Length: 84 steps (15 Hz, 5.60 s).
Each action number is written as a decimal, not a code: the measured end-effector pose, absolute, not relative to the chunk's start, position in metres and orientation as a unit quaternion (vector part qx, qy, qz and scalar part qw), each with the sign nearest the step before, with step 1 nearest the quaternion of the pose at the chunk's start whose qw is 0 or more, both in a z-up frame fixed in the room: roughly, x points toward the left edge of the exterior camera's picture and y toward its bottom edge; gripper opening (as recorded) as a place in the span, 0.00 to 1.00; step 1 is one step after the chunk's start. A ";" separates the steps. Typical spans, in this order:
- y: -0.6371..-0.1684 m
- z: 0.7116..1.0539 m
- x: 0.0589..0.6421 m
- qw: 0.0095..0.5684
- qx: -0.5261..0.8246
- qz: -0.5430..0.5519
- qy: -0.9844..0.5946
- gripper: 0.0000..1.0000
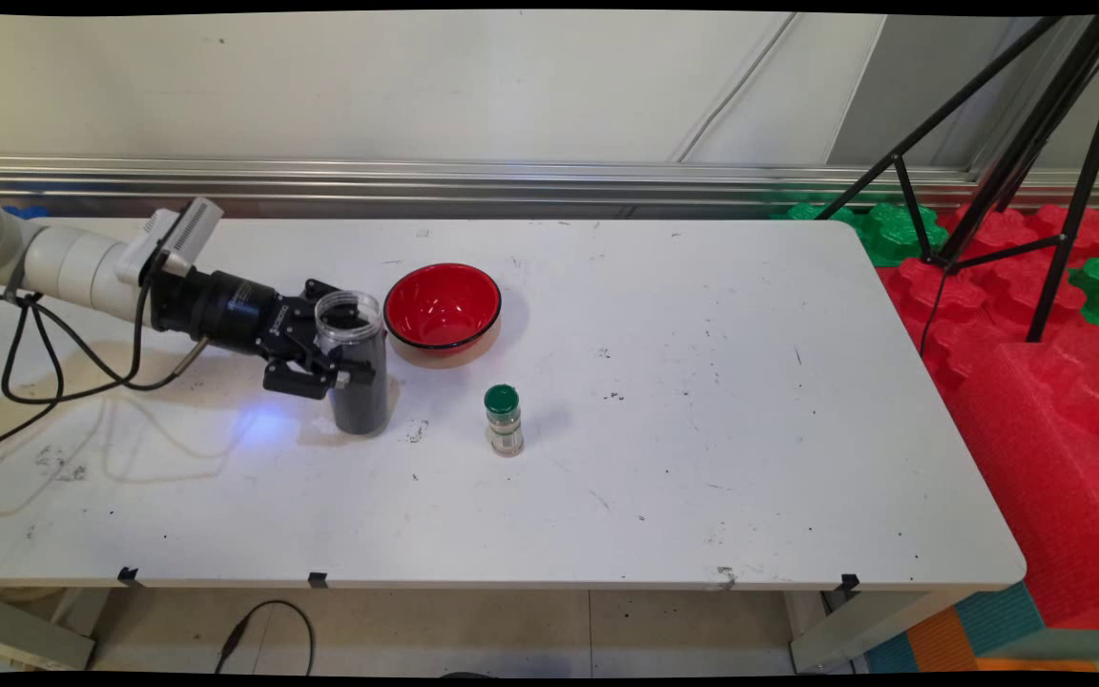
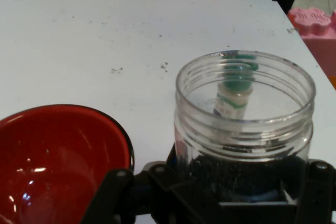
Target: Pour the black seasoning powder in the red bowl
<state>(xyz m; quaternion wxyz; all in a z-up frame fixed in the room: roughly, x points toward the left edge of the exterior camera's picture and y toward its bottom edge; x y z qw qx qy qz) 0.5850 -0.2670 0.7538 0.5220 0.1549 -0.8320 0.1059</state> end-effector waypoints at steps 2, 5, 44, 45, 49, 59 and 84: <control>-0.268 0.760 0.585 0.524 0.162 0.108 -0.829 0.00; -0.271 0.776 0.584 0.529 0.179 0.112 -0.822 0.00; -0.437 0.891 0.582 0.486 0.235 0.309 -0.783 0.00; -0.441 0.889 0.582 0.480 0.228 0.315 -0.786 0.00; -0.450 0.877 0.583 0.453 0.196 0.335 -0.802 0.00; -0.451 0.839 0.579 0.398 0.104 0.364 -0.836 0.00; -0.434 0.787 0.574 0.249 -0.149 0.468 -0.834 0.00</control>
